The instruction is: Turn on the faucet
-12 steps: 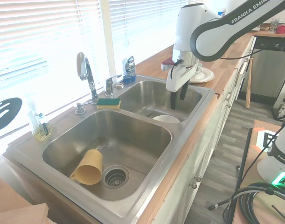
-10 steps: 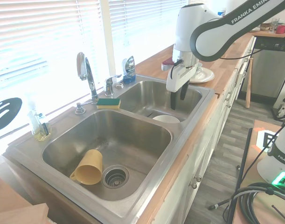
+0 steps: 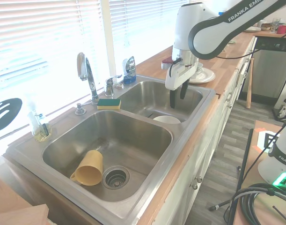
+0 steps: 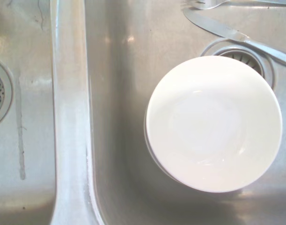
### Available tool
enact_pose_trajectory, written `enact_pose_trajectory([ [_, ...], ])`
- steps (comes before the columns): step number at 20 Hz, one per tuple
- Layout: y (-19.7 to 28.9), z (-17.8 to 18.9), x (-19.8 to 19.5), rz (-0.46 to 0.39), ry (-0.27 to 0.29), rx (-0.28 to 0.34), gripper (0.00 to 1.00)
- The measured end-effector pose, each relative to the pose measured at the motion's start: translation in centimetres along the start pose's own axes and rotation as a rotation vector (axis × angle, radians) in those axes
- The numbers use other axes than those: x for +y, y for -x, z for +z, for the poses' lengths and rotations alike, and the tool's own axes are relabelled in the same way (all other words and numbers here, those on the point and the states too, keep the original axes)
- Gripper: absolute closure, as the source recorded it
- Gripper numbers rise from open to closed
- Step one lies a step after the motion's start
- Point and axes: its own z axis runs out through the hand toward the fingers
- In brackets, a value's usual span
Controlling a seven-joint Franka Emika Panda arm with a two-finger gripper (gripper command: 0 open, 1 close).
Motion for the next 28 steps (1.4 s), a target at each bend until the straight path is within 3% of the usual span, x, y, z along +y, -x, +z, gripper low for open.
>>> enact_pose_trajectory([
  [21,-0.2,-0.2,-0.1,0.002,-0.004,0.003,1.0],
  [28,-1.6,-1.1,-1.9,0.024,-0.013,0.037,1.0],
])
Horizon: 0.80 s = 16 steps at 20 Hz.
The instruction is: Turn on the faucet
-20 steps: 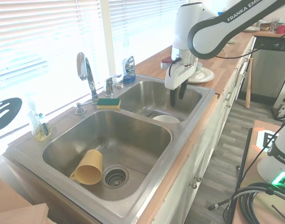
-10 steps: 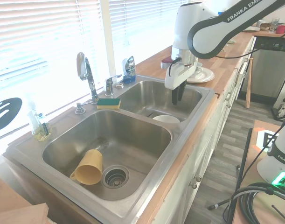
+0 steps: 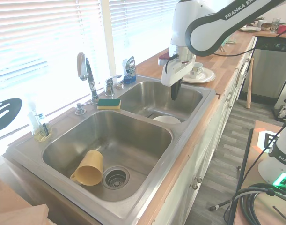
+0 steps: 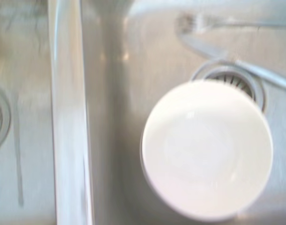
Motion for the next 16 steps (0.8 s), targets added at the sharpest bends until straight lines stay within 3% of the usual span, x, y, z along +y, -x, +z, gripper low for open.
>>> enact_pose_trajectory([
  [9,-5.2,0.9,-8.5,0.038,0.008,0.025,1.0],
  [16,-11.2,1.6,-12.9,0.093,0.013,0.037,1.0],
])
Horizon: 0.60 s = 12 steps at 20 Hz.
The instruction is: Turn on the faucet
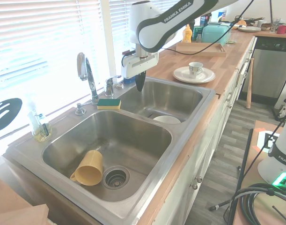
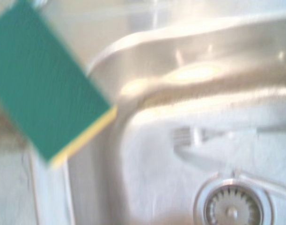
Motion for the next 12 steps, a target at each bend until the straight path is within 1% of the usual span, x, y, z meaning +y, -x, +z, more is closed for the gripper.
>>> enact_pose_trajectory([
  [7,-2.0,-0.5,-3.3,0.032,-0.031,0.029,1.0],
  [12,-2.6,-0.8,-4.3,0.048,-0.044,0.04,1.0],
])
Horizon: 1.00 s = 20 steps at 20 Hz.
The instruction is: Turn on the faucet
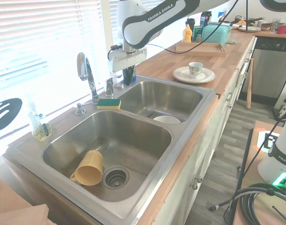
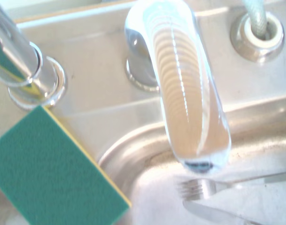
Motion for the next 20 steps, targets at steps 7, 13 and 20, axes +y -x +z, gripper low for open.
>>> enact_pose_trajectory([
  [7,-1.1,-0.9,-1.2,0.027,-0.145,0.077,1.0],
  [13,-1.7,-1.3,-1.4,0.045,-0.241,0.133,1.0],
  [20,-1.8,-1.6,-1.4,0.045,-0.294,0.162,1.0],
])
